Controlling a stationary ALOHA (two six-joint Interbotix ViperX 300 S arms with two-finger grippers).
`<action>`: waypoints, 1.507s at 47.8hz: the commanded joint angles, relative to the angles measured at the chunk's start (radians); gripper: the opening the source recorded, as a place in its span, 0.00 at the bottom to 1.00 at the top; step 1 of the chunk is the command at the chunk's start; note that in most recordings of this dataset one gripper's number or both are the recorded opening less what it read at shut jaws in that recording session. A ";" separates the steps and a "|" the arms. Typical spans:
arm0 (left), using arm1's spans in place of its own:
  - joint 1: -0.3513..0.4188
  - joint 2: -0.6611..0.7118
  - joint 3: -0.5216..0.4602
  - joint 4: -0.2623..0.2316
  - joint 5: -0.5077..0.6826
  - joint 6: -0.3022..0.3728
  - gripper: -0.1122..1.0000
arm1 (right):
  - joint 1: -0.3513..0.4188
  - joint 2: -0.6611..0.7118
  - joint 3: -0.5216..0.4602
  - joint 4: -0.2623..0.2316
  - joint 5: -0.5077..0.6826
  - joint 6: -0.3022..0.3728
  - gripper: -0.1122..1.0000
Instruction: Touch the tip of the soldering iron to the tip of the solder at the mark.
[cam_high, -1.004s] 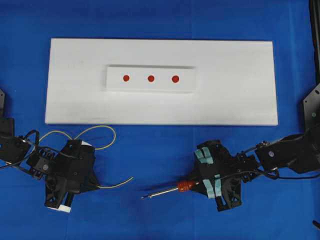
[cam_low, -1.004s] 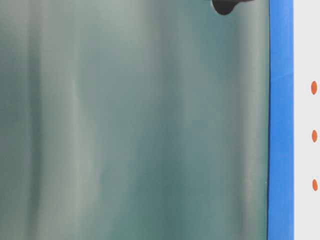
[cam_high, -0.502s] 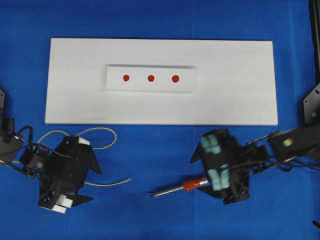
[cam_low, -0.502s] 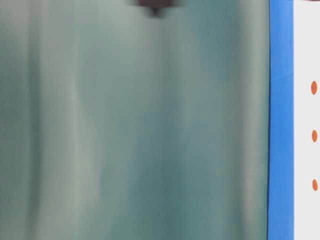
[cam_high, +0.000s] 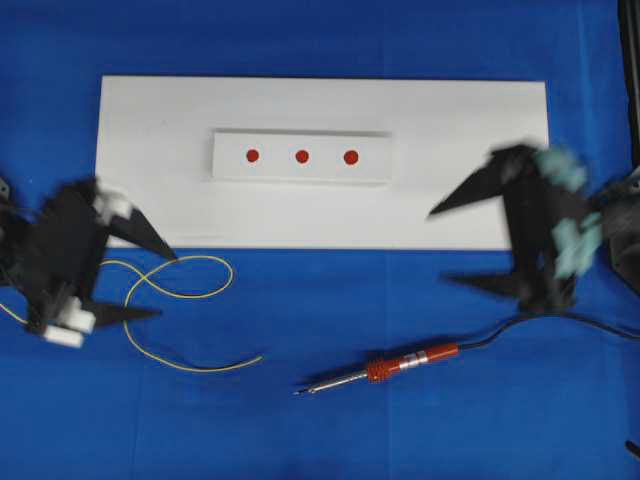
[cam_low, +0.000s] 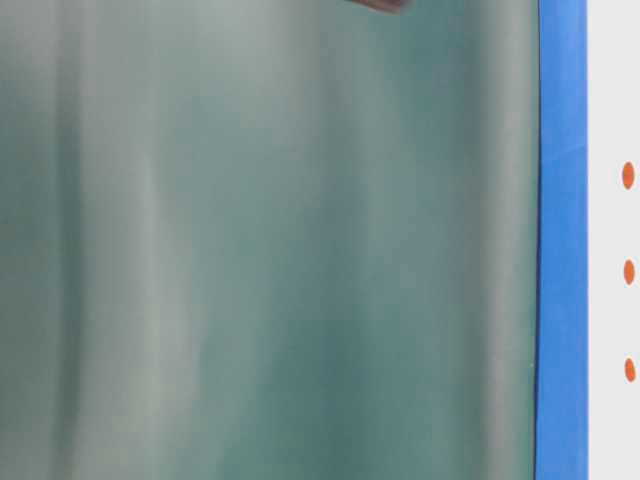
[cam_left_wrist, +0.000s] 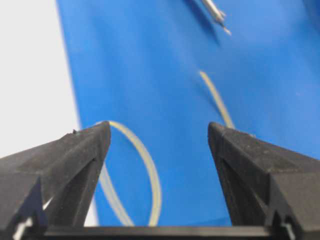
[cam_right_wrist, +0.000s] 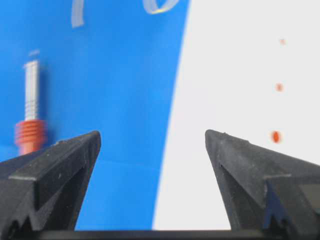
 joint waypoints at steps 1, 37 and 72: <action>0.048 -0.087 0.025 0.003 -0.003 0.014 0.76 | -0.048 -0.080 0.021 -0.020 -0.002 0.002 0.83; 0.164 -0.495 0.330 0.002 -0.049 0.025 0.76 | -0.166 -0.316 0.380 0.032 -0.244 0.015 0.82; 0.198 -0.505 0.341 0.002 -0.048 0.009 0.75 | -0.190 -0.307 0.382 0.044 -0.242 0.015 0.79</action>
